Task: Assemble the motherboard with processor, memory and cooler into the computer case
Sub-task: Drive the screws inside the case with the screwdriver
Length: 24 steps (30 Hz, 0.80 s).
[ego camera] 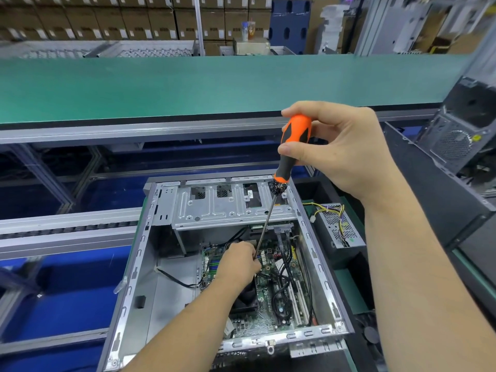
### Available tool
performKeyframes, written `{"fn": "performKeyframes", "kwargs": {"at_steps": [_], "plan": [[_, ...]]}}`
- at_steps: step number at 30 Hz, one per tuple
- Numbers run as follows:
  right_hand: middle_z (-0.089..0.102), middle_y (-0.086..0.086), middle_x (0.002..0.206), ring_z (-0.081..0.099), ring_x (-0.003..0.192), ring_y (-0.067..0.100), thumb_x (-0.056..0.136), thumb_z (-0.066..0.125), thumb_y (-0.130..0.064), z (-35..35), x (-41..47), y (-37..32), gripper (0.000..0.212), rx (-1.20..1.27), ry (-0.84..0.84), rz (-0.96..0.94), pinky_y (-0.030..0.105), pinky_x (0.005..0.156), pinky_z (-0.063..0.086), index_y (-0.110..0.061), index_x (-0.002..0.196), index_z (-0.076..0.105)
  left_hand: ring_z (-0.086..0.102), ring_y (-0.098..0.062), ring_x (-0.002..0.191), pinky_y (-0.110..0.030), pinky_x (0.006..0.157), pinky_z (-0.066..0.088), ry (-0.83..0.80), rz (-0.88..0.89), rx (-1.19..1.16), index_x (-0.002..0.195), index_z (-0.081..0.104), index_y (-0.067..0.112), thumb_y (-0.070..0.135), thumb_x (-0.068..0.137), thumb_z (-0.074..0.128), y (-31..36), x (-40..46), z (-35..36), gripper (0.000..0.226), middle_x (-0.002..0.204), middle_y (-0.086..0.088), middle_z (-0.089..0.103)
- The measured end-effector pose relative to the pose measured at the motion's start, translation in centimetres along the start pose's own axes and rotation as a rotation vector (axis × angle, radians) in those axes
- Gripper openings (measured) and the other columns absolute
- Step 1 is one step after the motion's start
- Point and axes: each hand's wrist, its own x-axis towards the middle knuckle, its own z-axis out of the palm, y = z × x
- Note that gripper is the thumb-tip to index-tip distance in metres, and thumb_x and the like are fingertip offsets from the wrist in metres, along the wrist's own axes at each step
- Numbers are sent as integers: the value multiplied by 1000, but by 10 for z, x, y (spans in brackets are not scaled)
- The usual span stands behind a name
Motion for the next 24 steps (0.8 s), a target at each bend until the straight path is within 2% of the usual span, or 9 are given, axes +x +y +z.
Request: {"fn": "performKeyframes", "kwargs": {"at_steps": [7,11,15,19,24], "plan": [[69,18,97,67,85,40,79,84,-13,-3,0,3,38,0,-3,10,47,79,62,-25,112,69,43,-24,59,-31,58,40,-11,-1,9,65,48,11,11,84,59,0,0,0,22,67,-7,52],[70,15,96,67,85,39,78,83,-18,-4,0,5,38,-4,9,5,47,78,61,-28,112,68,42,-23,58,-30,56,39,2,-5,10,61,45,13,10,83,59,1,0,1,27,66,-6,51],[71,14,97,67,86,38,79,83,-18,-5,-1,6,38,-12,8,3,46,79,61,-29,112,68,47,-23,59,-32,59,45,-10,0,18,69,56,11,10,84,59,2,1,0,16,77,-11,66],[69,18,96,66,85,40,79,84,-11,-4,-2,7,39,8,15,8,40,74,63,-23,113,69,41,-22,59,-28,56,36,-9,3,11,61,45,14,10,80,59,0,1,1,24,66,-4,50],[69,18,96,65,84,41,79,83,-10,-3,-1,6,39,24,13,9,44,75,63,-23,113,68,42,-22,59,-28,55,38,-25,5,29,64,46,12,12,81,61,0,3,0,22,68,-5,51]]}}
